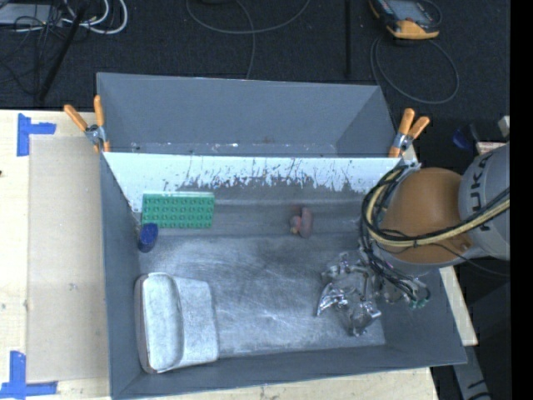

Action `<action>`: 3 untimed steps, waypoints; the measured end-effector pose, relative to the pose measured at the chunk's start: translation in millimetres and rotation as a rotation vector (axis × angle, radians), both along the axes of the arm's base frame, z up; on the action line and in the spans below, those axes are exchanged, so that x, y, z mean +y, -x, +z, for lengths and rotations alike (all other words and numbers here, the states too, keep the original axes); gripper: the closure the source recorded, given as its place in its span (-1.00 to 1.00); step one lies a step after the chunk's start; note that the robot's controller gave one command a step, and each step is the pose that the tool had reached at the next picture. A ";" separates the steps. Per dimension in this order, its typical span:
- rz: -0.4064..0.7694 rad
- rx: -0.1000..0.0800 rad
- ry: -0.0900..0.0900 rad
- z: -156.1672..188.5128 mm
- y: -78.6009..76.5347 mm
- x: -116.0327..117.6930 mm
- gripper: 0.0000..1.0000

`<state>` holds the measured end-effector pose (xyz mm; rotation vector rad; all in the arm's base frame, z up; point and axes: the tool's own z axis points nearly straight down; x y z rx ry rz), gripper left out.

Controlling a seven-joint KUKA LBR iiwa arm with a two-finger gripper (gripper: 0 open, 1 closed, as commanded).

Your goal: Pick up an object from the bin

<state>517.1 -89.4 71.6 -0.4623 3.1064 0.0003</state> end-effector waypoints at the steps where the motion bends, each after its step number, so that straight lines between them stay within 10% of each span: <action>1: 0.003 -0.002 0.001 1.7 -1.2 0.0 1.00; 3: 0.004 -0.006 0.001 103.1 -3.7 2.1 1.00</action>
Offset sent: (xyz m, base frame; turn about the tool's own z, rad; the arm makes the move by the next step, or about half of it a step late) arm 0.0000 0.0000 0.0000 0.0000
